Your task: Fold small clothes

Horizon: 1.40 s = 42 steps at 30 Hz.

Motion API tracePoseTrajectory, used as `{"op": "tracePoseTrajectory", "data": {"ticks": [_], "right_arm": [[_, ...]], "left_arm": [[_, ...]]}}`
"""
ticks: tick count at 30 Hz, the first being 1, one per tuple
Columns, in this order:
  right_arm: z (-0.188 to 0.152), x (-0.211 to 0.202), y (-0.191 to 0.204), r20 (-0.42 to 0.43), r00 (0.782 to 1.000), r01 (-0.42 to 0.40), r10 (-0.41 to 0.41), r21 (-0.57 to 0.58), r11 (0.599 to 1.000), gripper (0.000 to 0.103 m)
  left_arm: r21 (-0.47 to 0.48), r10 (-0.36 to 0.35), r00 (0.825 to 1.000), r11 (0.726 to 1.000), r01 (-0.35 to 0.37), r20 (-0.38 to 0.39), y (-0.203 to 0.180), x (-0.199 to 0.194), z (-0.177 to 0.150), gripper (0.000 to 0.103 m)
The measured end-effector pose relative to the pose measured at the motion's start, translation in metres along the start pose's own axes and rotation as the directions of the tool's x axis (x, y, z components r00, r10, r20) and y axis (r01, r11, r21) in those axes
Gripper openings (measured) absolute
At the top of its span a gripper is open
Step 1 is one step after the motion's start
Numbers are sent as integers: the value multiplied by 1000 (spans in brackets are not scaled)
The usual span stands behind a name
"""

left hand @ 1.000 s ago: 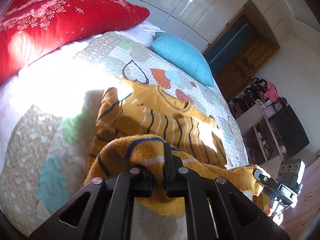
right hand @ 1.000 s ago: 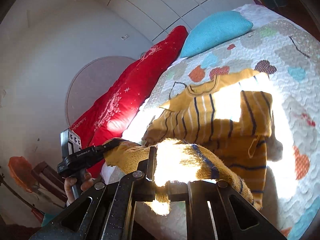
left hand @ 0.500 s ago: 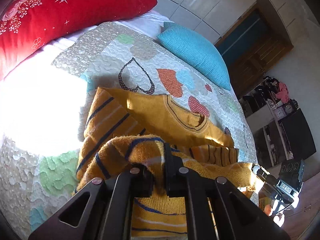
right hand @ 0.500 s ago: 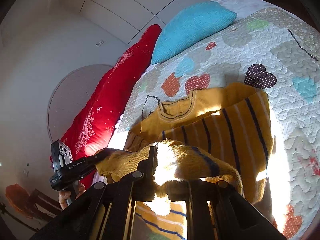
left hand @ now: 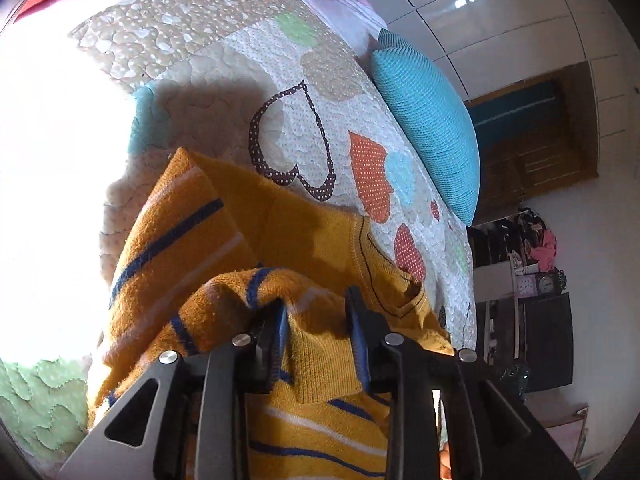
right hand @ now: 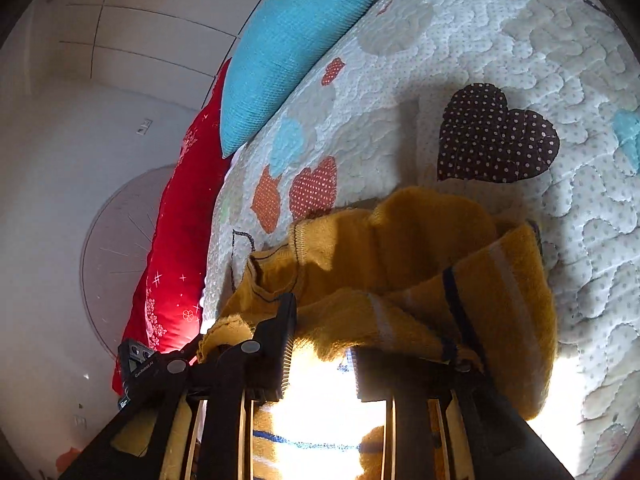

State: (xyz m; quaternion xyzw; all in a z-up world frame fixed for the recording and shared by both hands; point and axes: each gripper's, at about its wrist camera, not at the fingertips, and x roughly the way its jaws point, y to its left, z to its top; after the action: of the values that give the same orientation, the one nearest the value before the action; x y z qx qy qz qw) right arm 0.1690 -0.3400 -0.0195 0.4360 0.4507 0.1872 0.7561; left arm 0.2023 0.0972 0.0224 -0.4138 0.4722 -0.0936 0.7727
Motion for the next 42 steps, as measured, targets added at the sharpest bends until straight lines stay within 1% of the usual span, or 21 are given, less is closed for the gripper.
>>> {"op": "tracePoseTrajectory", "data": {"ticks": [2,4,6,9,11,14,18,21,22,24,28,29,30,31,32,33,35,37,38,40,42], "right_arm": [[3,4,-4,0,1000,-16,16,17,1000,29],[6,5,-7,0,998,-56,56,41,998,38],[8,3,-9,7,995,-101,101,73,992,46],[13,3,-10,15,991,-136,135,109,985,52],[15,1,-9,23,988,-154,152,129,980,57],[18,-4,-13,61,973,-231,224,207,951,72],[19,-15,-22,149,932,-361,330,321,876,81],[18,-36,-15,204,922,-379,328,311,872,89],[17,-44,-12,217,926,-365,309,303,880,90],[15,-57,0,214,945,-299,246,268,916,90],[-5,-61,51,116,976,-197,185,103,975,89],[-13,-57,67,80,984,-164,160,51,985,87],[-21,-50,84,42,991,-127,128,-6,992,80],[-31,-40,101,5,996,-90,90,-69,994,74],[-41,-29,117,-29,998,-54,51,-132,990,61],[-51,-13,134,-63,998,-15,2,-200,980,50],[-73,22,163,-107,989,63,-104,-336,940,42],[-93,64,179,-147,973,103,-180,-421,901,40],[-101,89,184,-153,959,143,-238,-463,875,40],[-112,139,190,-136,913,248,-385,-564,788,37],[-116,183,190,-111,872,312,-476,-623,717,35]], "left_arm": [[-43,-52,999,998,53,16,6,-1,9,35],[-74,-79,994,994,84,79,10,-10,17,54],[-92,-80,989,992,92,126,13,-20,25,60],[-81,-57,989,994,68,134,13,-31,31,60],[-31,-23,989,999,28,143,7,-41,29,60],[87,39,987,995,-53,156,-8,-59,14,62],[249,145,972,950,-189,184,-24,-78,-20,62],[290,177,961,928,-234,212,-21,-90,-45,67],[290,194,955,922,-256,225,-17,-92,-52,73],[298,251,931,897,-327,266,-10,-93,-64,73],[338,407,842,784,-521,354,5,-82,-83,73],[341,435,827,763,-549,356,12,-79,-86,71],[340,447,826,760,-553,344,19,-76,-87,52],[332,449,834,771,-543,322,27,-74,-88,30],[321,435,849,792,-520,302,35,-74,-88,25],[310,410,862,813,-494,297,41,-76,-89,24],[304,370,876,834,-460,310,49,-83,-92,24],[309,336,886,847,-433,320,57,-88,-94,28],[309,320,890,854,-420,324,61,-90,-96,32],[274,285,909,887,-370,304,73,-95,-92,41],[253,253,926,911,-325,279,78,-96,-87,41]]}}
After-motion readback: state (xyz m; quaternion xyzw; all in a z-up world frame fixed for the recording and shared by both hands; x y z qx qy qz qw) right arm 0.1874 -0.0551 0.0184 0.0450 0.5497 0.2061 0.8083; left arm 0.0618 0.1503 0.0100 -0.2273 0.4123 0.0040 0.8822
